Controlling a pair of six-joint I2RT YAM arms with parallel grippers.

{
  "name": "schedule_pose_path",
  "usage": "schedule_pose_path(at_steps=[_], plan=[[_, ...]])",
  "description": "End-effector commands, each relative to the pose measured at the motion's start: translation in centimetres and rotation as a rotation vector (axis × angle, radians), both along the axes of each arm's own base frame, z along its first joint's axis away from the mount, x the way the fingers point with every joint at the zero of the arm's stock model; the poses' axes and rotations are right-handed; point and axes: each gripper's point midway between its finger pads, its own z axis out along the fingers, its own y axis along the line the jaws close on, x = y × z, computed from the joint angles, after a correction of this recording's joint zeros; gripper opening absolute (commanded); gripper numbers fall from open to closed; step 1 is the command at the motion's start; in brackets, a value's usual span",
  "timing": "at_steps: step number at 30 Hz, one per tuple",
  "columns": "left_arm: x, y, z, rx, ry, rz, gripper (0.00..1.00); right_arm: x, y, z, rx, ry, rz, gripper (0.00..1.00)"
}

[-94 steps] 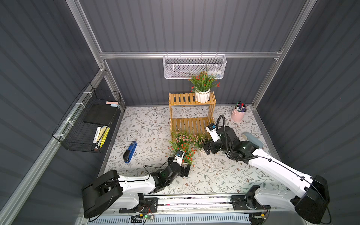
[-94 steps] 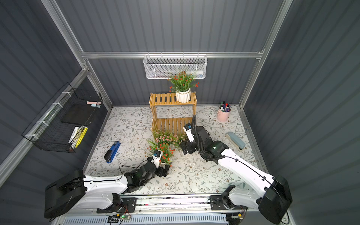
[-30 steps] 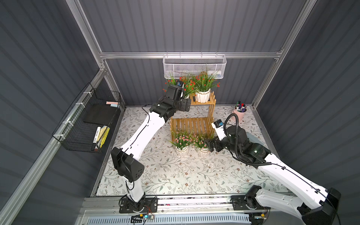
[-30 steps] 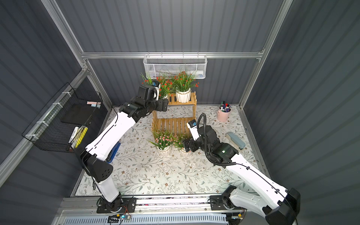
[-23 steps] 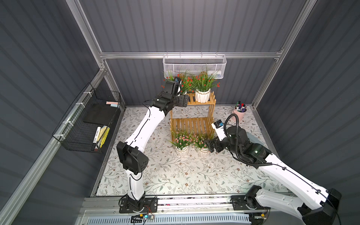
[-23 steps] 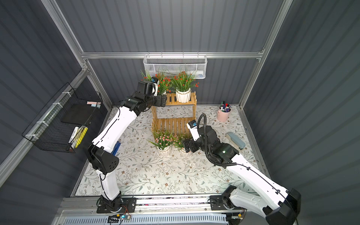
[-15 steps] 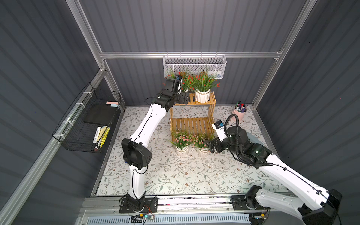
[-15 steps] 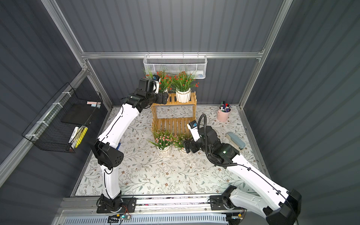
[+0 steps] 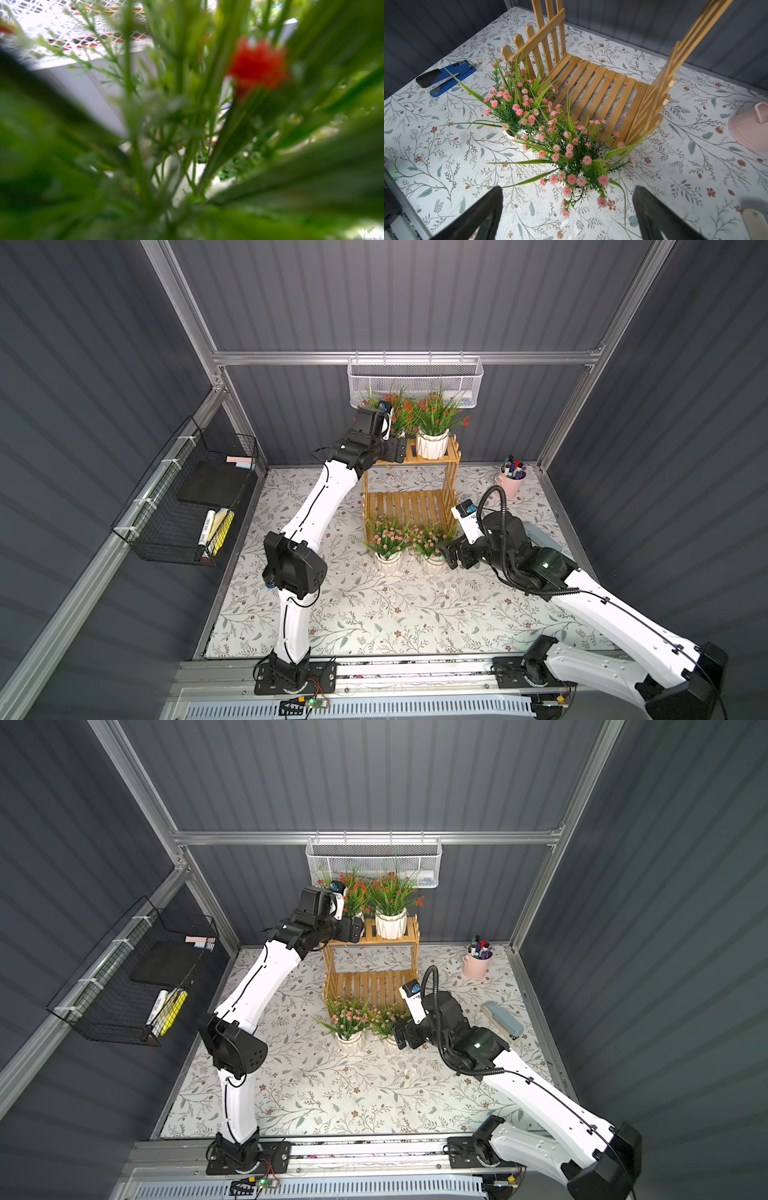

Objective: Place the baby's breath potted plants on the rack by color
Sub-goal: Place the baby's breath potted plant on the rack.

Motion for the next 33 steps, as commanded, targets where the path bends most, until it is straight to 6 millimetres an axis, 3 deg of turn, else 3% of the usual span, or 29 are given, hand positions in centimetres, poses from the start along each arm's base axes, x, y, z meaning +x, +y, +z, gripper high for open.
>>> schedule_pose_path(at_steps=[1,13,20,28,33], plan=[[0.5,0.1,2.5,-0.032,-0.08,-0.002,0.98,0.0,-0.3,-0.4,-0.005,0.01,-0.013,0.99],[-0.1,0.6,3.1,-0.047,-0.072,0.002,0.99,0.0,-0.5,-0.6,-0.006,0.011,-0.03,0.99],[-1.6,1.4,4.8,-0.045,-0.106,0.003,0.99,0.0,-0.7,-0.9,-0.006,0.017,-0.04,0.99],[-3.3,1.2,3.9,-0.038,-0.052,-0.044,0.99,-0.4,-1.0,-1.5,0.005,0.023,-0.045,0.99],[-5.0,2.1,4.6,-0.052,-0.063,-0.035,0.99,-0.7,-1.3,-1.5,0.008,0.017,-0.049,0.99]])
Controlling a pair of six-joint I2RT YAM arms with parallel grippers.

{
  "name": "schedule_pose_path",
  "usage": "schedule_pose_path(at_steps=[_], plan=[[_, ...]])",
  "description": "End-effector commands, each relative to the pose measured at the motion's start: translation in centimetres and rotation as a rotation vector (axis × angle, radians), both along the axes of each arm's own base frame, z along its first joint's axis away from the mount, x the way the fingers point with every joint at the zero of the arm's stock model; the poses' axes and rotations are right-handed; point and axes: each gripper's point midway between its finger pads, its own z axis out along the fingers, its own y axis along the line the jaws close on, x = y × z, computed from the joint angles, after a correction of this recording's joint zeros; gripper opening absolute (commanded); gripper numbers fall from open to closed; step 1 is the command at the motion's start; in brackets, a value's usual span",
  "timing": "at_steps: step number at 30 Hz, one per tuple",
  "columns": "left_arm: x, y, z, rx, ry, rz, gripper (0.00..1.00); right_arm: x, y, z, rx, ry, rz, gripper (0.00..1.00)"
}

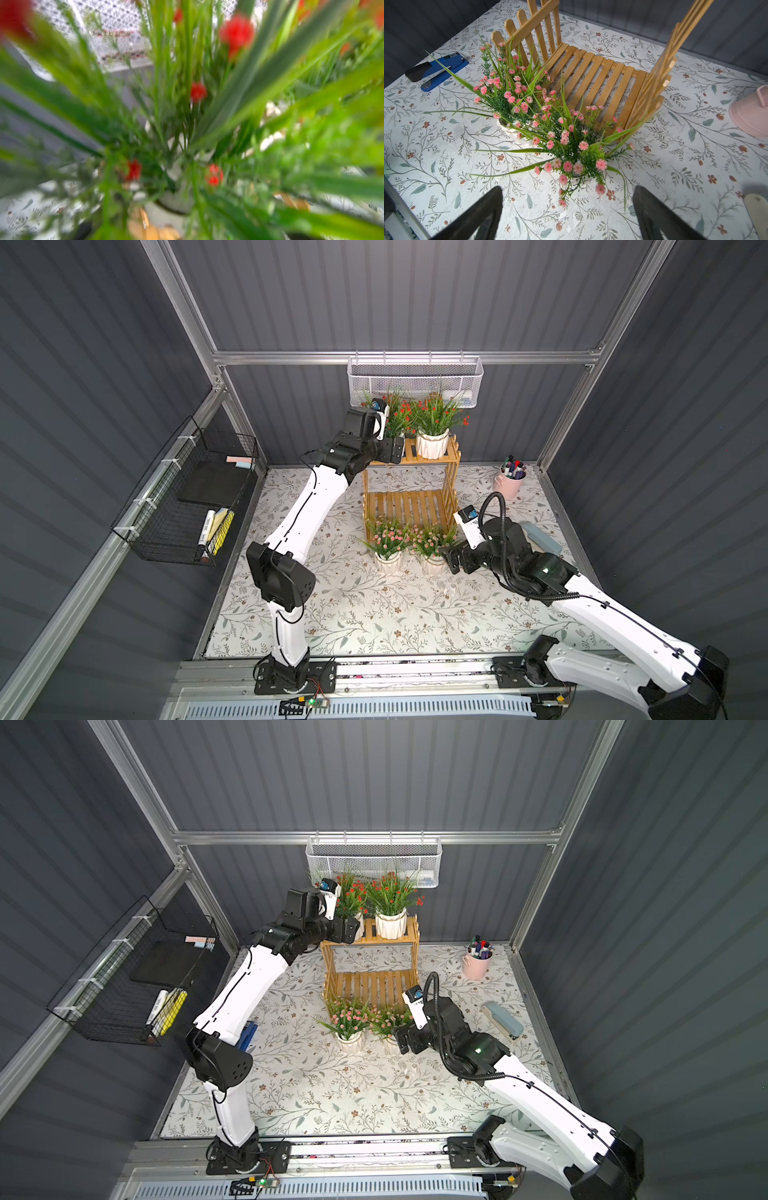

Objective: Place the baby's breath potted plants on the rack by color
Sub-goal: Place the baby's breath potted plant on the rack, then pick up the baby's breath potted plant from the center of the board.

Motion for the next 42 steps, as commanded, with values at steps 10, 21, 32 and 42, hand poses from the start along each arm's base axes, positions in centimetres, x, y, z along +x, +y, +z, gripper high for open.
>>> schedule_pose_path(at_steps=[10,21,32,42], plan=[[-8.6,4.1,2.8,-0.02,-0.027,0.01,0.99,-2.0,-1.1,0.2,0.031,0.032,0.001,0.99],[-14.9,6.7,-5.8,-0.147,0.095,0.089,0.99,-5.7,-2.8,-3.9,0.053,0.187,-0.021,0.99],[-18.0,7.9,-8.7,-0.238,0.128,0.147,0.99,-7.0,-0.5,-8.3,0.069,0.149,0.039,0.99],[-17.9,10.2,-9.5,-0.147,0.06,0.225,0.99,-3.3,-0.4,-10.8,0.072,-0.033,-0.09,0.99]])
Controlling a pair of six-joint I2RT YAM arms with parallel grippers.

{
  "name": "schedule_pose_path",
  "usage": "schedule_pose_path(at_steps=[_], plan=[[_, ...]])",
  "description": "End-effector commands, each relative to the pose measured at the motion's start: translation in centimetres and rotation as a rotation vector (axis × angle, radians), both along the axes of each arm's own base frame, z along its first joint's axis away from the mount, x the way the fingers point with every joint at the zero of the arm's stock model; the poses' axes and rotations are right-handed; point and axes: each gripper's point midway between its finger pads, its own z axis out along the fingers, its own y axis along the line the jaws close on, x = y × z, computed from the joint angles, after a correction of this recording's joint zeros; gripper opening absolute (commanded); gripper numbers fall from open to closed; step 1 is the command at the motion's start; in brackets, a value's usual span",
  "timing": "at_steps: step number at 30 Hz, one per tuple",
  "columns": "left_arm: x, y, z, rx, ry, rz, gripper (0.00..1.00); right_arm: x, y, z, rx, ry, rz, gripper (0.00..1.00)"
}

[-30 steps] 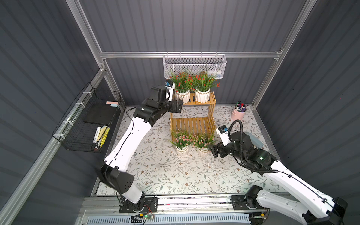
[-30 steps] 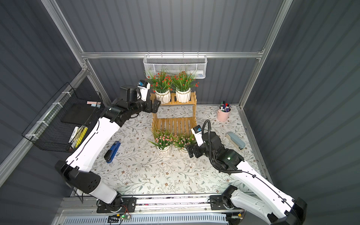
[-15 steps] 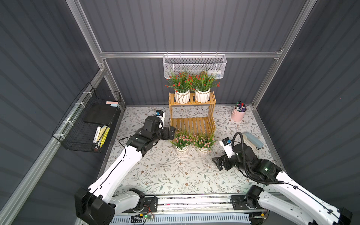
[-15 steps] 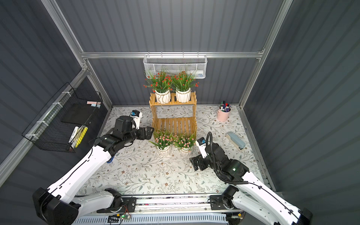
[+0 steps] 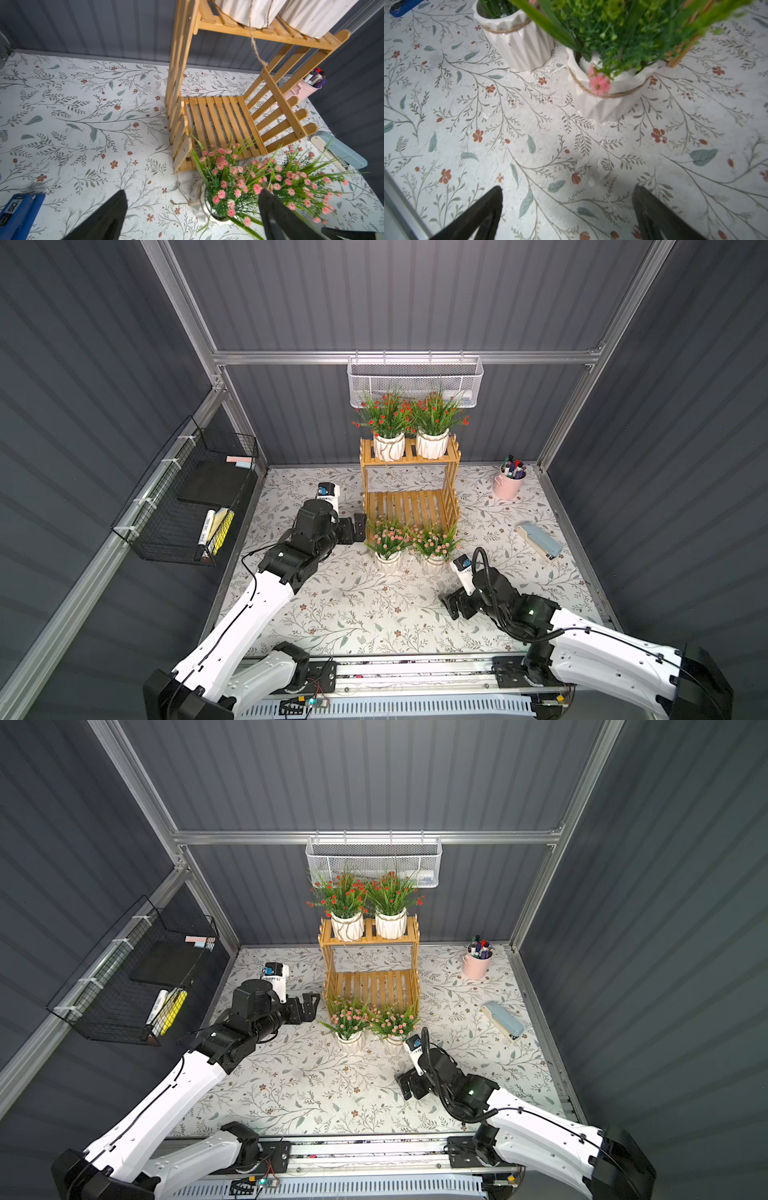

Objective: Place the baby's breath potted plants on the rack by color
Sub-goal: Pick up the baby's breath potted plant from the center of the board.

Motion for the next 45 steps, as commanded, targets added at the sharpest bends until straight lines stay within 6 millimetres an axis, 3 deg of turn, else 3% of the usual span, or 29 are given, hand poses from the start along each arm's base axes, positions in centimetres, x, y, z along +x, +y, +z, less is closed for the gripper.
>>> schedule_pose_path(at_steps=[1,8,13,18,26,45], plan=[[0.5,0.5,0.7,0.026,-0.053,0.026,0.99,3.1,0.3,2.7,0.082,-0.153,-0.103,0.99],[1.6,0.6,1.1,0.051,-0.093,0.042,0.99,4.6,2.6,0.7,0.061,-0.15,-0.003,0.99],[1.7,0.7,1.3,0.058,-0.096,0.046,0.99,6.6,2.0,0.9,0.1,-0.189,-0.023,0.99],[2.3,0.9,0.1,0.096,-0.063,0.062,0.99,7.4,2.5,1.5,0.133,-0.22,0.037,0.99],[2.2,1.1,0.5,0.101,-0.071,0.067,0.99,8.4,3.3,-0.3,0.108,-0.179,0.06,0.99],[1.4,1.9,0.0,0.149,-0.049,0.071,1.0,11.2,4.2,-1.2,0.114,-0.249,0.076,0.99]])
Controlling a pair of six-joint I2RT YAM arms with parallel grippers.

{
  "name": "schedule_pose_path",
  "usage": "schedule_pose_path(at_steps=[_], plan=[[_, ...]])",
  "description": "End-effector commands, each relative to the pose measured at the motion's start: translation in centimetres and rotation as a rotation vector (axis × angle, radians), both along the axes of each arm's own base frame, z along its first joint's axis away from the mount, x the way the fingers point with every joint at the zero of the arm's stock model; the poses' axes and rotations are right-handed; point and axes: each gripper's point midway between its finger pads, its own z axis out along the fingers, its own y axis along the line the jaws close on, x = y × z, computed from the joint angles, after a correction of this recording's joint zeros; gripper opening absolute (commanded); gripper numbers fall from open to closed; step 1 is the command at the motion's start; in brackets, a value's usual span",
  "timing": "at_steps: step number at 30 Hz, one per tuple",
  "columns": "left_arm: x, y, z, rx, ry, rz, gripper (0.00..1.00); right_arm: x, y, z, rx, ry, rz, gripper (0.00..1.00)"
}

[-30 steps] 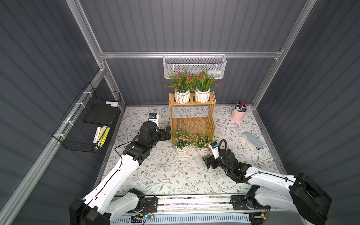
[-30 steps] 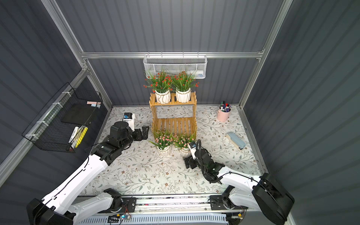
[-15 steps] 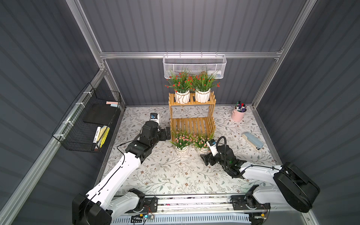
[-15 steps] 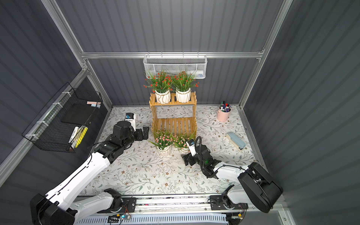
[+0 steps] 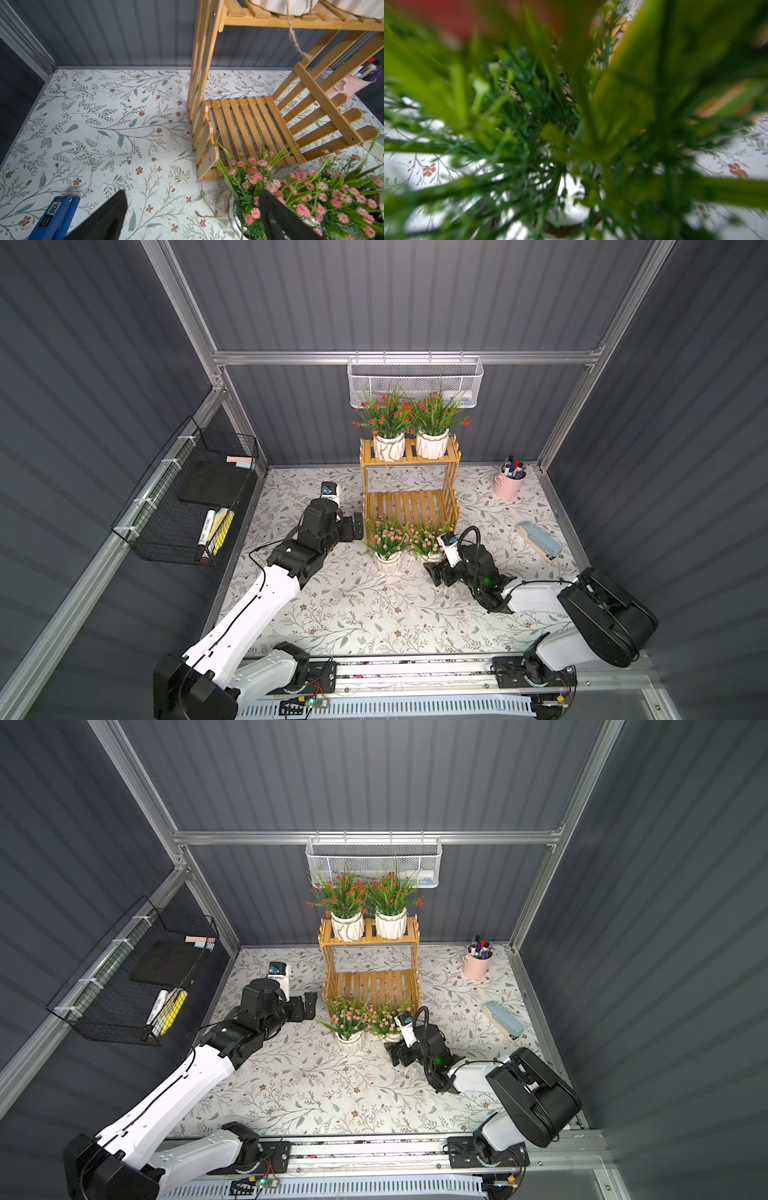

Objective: Place the baby's breath potted plants on the rack by color
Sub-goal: Pick up the baby's breath potted plant from the center of the board.

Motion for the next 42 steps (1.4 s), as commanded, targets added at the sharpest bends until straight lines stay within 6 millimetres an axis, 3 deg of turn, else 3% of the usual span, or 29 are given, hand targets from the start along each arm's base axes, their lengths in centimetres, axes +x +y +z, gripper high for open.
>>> schedule_pose_path(at_steps=[1,9,19,27,35,42], plan=[[-0.4,0.7,1.2,0.02,-0.031,0.021,1.0,1.1,1.0,1.6,0.031,-0.085,0.03,0.99],[-0.7,0.9,2.2,0.038,-0.047,0.014,0.99,2.1,1.7,2.1,0.028,-0.143,0.054,0.99],[-0.8,1.3,2.6,0.083,-0.038,0.014,0.99,3.4,3.0,-0.2,0.023,-0.113,0.085,0.99],[-1.0,1.5,2.6,0.079,-0.039,0.021,0.99,3.3,3.3,-1.0,0.021,-0.094,0.098,0.96],[-1.3,1.8,3.0,0.082,-0.045,0.027,0.99,2.7,3.4,0.5,0.039,-0.066,0.113,0.84],[-1.5,1.8,3.3,0.065,-0.058,0.029,0.99,2.5,3.2,3.2,0.04,-0.075,0.1,0.79]])
